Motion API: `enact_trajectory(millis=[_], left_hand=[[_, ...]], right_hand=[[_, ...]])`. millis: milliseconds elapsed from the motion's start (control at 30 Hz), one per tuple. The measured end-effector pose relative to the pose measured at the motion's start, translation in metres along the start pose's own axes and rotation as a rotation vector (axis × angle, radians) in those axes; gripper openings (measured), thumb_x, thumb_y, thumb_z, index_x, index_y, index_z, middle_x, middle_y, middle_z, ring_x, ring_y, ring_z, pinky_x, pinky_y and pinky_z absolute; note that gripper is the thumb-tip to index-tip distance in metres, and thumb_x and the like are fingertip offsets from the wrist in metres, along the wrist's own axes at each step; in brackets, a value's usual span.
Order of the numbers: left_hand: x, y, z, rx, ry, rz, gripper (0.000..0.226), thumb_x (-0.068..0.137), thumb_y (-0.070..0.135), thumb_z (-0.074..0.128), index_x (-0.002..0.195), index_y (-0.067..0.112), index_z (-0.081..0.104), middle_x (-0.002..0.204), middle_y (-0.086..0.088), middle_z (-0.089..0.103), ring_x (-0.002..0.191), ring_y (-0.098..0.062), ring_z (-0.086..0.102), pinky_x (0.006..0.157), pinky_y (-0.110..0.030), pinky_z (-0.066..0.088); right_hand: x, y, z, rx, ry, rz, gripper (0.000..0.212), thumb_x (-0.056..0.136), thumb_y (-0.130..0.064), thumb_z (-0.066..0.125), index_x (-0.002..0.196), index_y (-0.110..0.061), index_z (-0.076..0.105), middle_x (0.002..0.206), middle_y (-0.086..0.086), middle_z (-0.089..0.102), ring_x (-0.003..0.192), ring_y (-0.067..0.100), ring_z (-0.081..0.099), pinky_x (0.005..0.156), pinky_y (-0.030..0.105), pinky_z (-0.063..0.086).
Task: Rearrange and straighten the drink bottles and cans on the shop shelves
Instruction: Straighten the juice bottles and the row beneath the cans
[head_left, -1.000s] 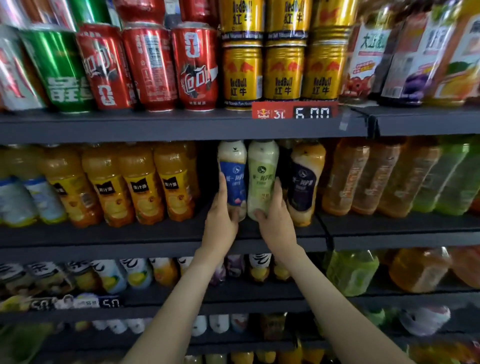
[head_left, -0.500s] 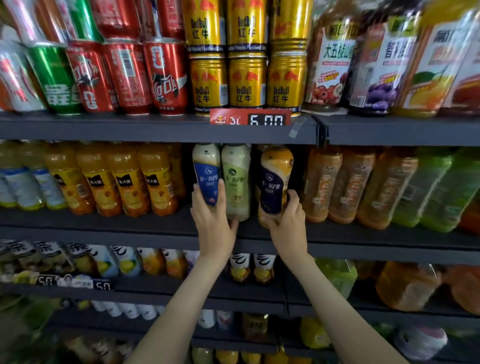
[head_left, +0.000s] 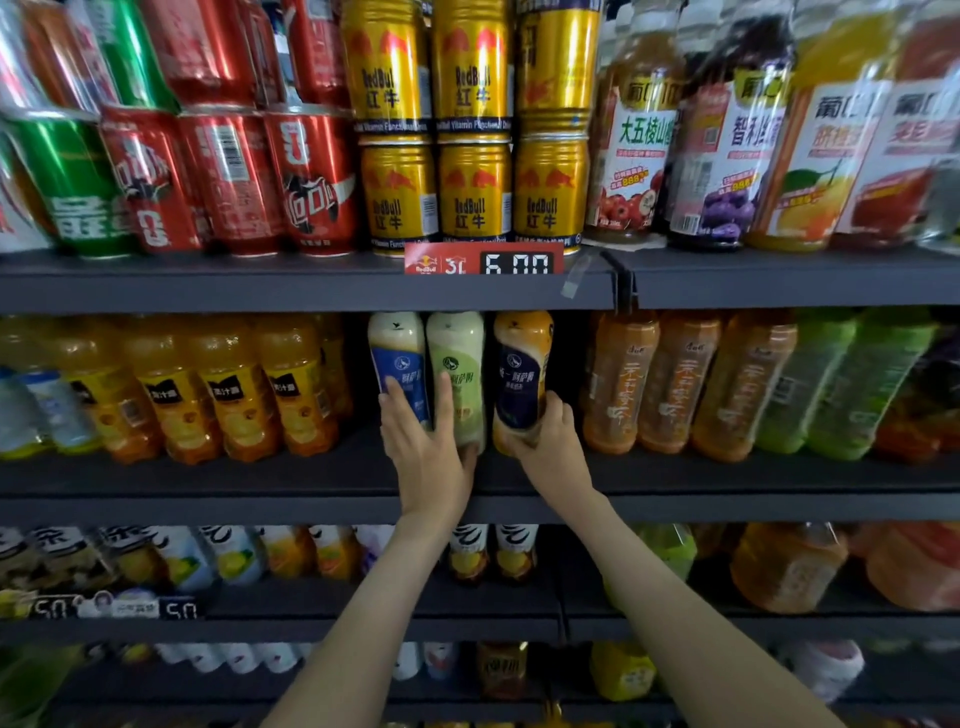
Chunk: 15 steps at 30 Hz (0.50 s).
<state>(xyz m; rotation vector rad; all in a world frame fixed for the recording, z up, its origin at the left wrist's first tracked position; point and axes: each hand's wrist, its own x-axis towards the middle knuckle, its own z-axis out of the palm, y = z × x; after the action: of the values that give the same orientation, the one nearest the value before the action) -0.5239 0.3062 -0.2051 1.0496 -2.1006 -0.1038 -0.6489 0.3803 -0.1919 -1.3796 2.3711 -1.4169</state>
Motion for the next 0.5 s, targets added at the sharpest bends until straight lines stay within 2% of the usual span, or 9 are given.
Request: enact_trajectory(millis=[133,233,300,400,500], left_hand=[[-0.009,0.017,-0.001,-0.039,0.021,0.036,0.108,0.075,0.020,0.078,0.152,0.026,0.003,0.154,-0.023,-0.011,0.142,-0.045,-0.002,0.111,-0.059,0.016],[-0.018,0.038,-0.010,-0.116,0.010,0.134,0.107,0.078,0.017,0.076,0.152,0.029,-0.001,0.155,-0.017,-0.015,0.142,-0.041,-0.004,0.112,-0.062,0.015],[-0.019,0.052,-0.025,-0.160,0.035,0.242,0.103,0.078,0.016,0.074,0.152,0.029,0.003,0.156,-0.016,-0.010,0.143,-0.040,0.000,0.110,-0.062,0.022],[-0.005,0.077,-0.061,-0.209,0.140,0.437,0.089,0.080,0.019,0.072,0.150,0.025,0.019,0.152,-0.019,0.011,0.140,-0.038,0.017,0.108,-0.049,0.027],[0.015,0.104,-0.093,-0.275,0.205,0.569,0.068,0.087,0.022,0.063,0.146,0.022,0.031,0.143,-0.014,0.029,0.129,-0.031,0.039,0.105,-0.037,0.035]], right_hand=[[-0.013,-0.007,-0.007,0.045,0.035,-0.018,0.077,0.089,-0.020,0.067,0.149,-0.005,0.020,0.142,0.015,0.036,0.124,0.029,0.047,0.090,0.028,0.045],[-0.029,-0.013,-0.023,0.049,0.042,-0.042,0.071,0.093,-0.017,0.061,0.150,-0.008,0.019,0.147,0.011,0.033,0.133,0.022,0.040,0.093,0.014,0.034],[-0.039,-0.017,-0.040,0.040,0.067,-0.100,0.063,0.094,-0.016,0.059,0.148,-0.010,0.026,0.144,0.007,0.038,0.132,0.016,0.040,0.094,0.011,0.032],[-0.049,-0.029,-0.074,0.017,0.142,-0.234,0.049,0.095,-0.016,0.058,0.140,-0.015,0.040,0.131,-0.001,0.049,0.122,0.007,0.047,0.093,0.013,0.041],[-0.052,-0.047,-0.112,-0.014,0.217,-0.350,0.037,0.095,-0.022,0.054,0.132,-0.018,0.048,0.118,-0.011,0.052,0.110,0.003,0.054,0.089,0.012,0.045]])
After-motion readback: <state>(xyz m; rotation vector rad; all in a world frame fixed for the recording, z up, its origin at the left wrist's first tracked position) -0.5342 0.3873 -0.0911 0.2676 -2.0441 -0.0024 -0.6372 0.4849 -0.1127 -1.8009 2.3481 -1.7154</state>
